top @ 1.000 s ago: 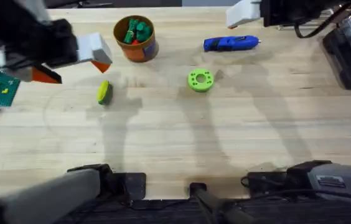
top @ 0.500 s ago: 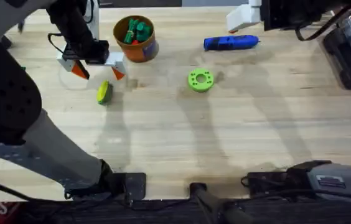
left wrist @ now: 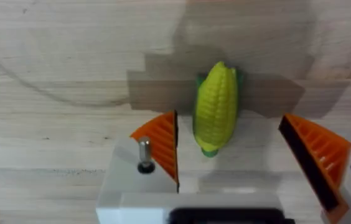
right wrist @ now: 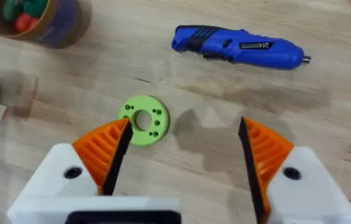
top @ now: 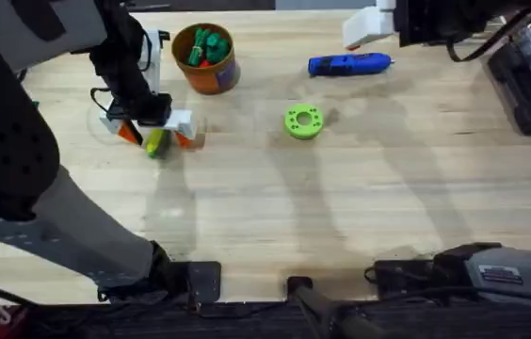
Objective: Pick up the gripper from the table and insert it into the empty holder that is missing its gripper. Then pick up a screw, insert it into the mounting hole, and use the screwdriver to tighten it. Finally, clean up the table by picking up the vegetable and placing it into the bucket.
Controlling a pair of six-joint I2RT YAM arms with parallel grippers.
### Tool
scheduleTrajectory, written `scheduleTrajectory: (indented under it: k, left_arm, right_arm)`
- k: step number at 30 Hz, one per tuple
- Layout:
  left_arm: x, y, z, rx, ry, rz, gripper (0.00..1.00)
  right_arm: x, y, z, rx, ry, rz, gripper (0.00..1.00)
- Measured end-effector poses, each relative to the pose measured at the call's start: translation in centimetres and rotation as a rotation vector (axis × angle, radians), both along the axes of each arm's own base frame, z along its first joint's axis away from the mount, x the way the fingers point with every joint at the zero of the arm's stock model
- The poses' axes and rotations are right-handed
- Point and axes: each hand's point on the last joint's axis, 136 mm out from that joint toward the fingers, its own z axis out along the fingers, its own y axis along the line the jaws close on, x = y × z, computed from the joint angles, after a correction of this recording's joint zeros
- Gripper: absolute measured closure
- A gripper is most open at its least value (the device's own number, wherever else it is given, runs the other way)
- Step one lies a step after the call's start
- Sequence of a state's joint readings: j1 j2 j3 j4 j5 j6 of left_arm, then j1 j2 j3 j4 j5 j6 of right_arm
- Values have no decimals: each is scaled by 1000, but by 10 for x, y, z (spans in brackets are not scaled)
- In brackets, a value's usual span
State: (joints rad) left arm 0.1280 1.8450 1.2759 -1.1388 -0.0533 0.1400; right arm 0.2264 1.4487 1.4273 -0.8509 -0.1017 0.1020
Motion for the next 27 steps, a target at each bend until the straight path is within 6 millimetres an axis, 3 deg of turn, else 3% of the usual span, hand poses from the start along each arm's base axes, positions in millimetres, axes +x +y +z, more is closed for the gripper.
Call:
scheduleTrajectory:
  k: [7,12,21,24,27]
  left_arm:
    - [3,4,-1,0,-13,1,16]
    - [0,20,-10,-8,-31,63,15]
    - [-2,20,-12,-32,-53,69,10]
    - [-2,20,-13,-32,-55,65,172]
    - [-2,21,-13,-28,-56,60,460]
  right_arm:
    - [0,0,0,0,0,0,7]
    - [0,0,0,1,1,-2,8]
    - [1,0,1,2,-4,-2,8]
    - [1,0,1,3,-5,-2,8]
    - [1,0,1,3,-5,-2,8]
